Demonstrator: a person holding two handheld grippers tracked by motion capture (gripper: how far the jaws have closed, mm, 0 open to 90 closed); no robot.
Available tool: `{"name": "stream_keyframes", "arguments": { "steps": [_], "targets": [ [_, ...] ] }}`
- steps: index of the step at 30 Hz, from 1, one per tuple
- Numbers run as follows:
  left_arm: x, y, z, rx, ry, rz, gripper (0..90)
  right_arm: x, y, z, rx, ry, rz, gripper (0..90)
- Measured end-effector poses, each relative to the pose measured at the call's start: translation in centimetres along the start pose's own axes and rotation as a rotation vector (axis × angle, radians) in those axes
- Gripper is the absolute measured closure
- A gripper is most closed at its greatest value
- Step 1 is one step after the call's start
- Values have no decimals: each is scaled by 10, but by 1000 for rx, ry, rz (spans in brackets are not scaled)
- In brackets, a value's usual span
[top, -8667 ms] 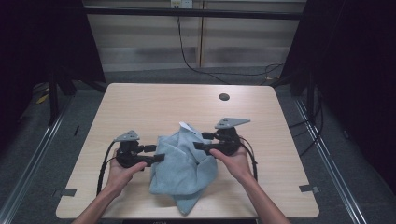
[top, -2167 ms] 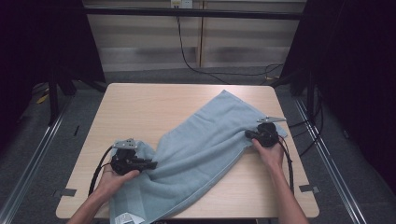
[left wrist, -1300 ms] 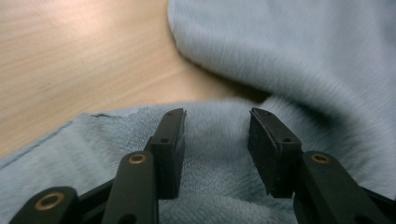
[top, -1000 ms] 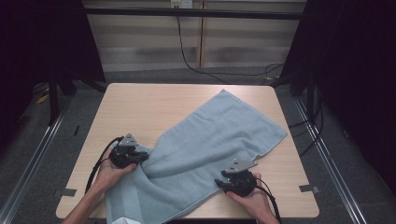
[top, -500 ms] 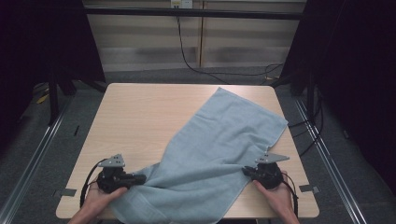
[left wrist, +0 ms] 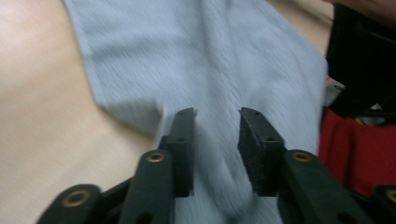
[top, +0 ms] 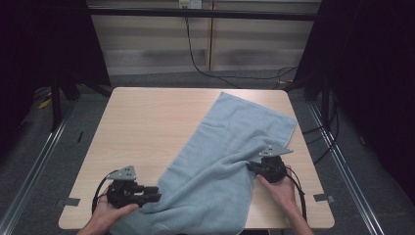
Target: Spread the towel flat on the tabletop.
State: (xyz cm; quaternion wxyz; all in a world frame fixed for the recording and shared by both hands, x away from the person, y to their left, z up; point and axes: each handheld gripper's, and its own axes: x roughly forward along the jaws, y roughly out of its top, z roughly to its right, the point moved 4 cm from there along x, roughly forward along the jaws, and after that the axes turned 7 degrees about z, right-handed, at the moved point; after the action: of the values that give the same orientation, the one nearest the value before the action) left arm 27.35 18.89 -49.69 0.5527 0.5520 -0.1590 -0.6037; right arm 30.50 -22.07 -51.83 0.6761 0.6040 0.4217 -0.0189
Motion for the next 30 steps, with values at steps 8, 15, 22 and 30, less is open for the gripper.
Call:
{"name": "stream_keyframes", "arguments": {
  "steps": [8,15,22,30],
  "targets": [
    [54,51,-44,46,71,-13,570,-5,-3,-2,-2,21,4,853],
    [97,61,-76,16,153,-41,495,-7,-5,-3,5,37,13,850],
    [104,54,-74,99,191,-81,842,-12,-7,-3,7,35,10,850],
    [63,41,-75,39,204,-11,869,-15,-4,-2,9,43,24,852]
  ]
}}
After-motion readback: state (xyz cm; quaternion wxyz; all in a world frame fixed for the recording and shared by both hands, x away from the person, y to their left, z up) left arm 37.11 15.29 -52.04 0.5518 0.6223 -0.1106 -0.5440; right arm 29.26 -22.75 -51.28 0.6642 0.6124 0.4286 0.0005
